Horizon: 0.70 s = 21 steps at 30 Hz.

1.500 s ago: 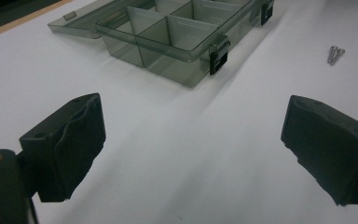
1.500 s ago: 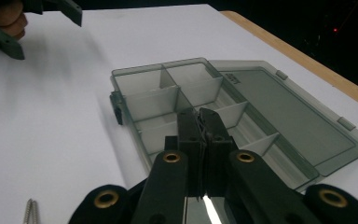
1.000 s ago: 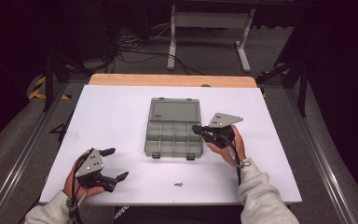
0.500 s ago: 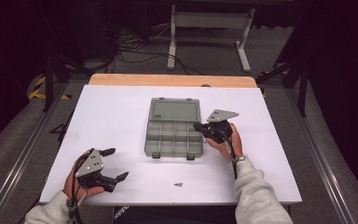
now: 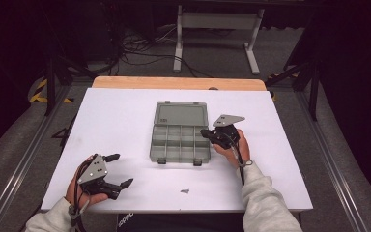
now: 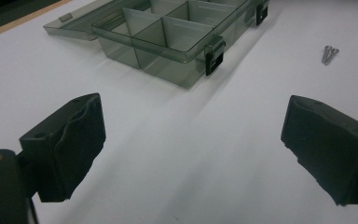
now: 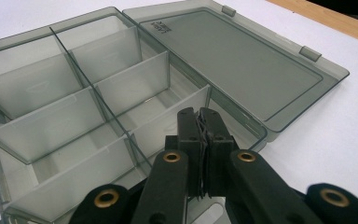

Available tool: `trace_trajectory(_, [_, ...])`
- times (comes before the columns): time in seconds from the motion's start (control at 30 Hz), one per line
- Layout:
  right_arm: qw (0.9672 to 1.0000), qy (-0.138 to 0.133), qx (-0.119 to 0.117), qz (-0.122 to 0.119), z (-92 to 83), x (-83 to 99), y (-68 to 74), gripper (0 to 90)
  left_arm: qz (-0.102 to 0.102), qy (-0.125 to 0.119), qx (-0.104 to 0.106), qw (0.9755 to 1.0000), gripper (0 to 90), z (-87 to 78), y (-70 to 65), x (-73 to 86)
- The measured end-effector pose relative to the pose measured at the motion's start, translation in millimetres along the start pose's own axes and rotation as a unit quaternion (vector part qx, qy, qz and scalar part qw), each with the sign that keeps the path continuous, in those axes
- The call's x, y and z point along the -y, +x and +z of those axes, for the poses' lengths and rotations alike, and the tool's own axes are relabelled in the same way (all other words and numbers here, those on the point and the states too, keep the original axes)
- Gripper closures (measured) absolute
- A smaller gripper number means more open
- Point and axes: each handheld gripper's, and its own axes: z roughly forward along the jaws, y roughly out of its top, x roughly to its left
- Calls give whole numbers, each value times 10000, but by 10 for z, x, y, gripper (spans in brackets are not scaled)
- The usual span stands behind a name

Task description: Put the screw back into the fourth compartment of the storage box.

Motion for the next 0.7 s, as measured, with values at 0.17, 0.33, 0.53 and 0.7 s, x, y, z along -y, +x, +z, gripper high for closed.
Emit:
trace_trajectory(0.17, [10000, 36, -27, 5, 8, 10, 4, 882, -2, 8, 15, 10000, 70, 3, -1, 0])
trace_trajectory(0.33, [10000, 21, -24, 26, 1, 18, 1, 881, -26, -6, 8, 10000, 71, 6, -1, 3])
trace_trajectory(0.53, [10000, -28, -20, 56, -14, 19, 0, 864, -39, 1, 28, 10000, 71, 10, -1, 5])
trace_trajectory(0.7, [9999, -122, 3, 62, -64, 13, 6, 837, -43, -5, 26, 10000, 71, 7, -1, 6])
